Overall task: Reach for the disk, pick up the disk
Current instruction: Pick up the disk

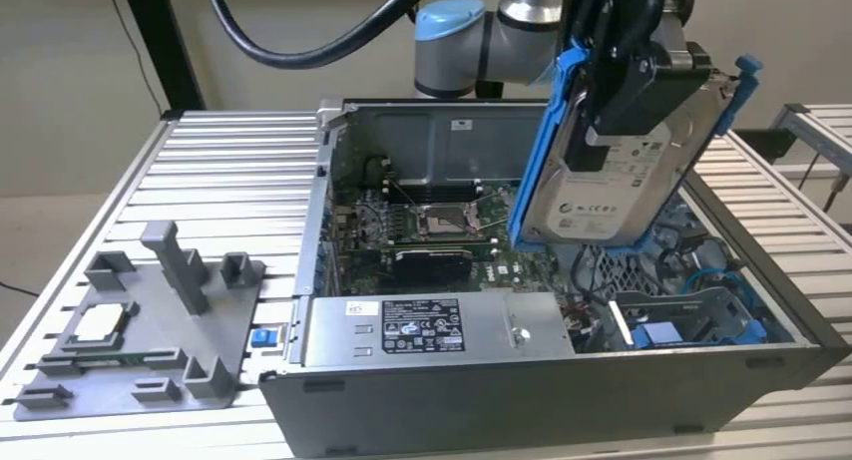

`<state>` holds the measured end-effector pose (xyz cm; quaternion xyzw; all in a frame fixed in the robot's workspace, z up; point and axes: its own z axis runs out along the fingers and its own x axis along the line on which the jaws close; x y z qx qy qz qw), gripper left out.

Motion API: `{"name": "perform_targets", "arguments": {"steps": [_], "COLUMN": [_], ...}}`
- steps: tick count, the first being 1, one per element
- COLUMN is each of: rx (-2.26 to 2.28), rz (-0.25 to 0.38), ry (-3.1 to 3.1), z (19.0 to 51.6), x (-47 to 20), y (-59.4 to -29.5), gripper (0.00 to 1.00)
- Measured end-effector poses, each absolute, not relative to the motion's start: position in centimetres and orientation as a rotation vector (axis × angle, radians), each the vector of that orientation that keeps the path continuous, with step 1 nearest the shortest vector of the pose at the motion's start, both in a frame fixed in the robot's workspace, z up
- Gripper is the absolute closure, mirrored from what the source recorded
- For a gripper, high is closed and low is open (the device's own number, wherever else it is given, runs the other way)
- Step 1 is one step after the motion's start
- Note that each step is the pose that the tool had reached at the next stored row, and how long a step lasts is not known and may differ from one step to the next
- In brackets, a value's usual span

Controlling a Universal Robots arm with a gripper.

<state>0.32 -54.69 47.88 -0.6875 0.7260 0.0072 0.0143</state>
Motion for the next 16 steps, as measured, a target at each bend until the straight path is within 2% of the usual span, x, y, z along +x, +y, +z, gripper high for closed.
{"name": "perform_targets", "arguments": {"steps": [10,16], "rx": [-2.144,-2.145], "rz": [0.031,0.035], "ry": [2.265,2.266], "z": [47.9,47.9], "x": [0.5,1.5], "y": [-58.1,-58.9], "gripper": [1.0,1.0]}}
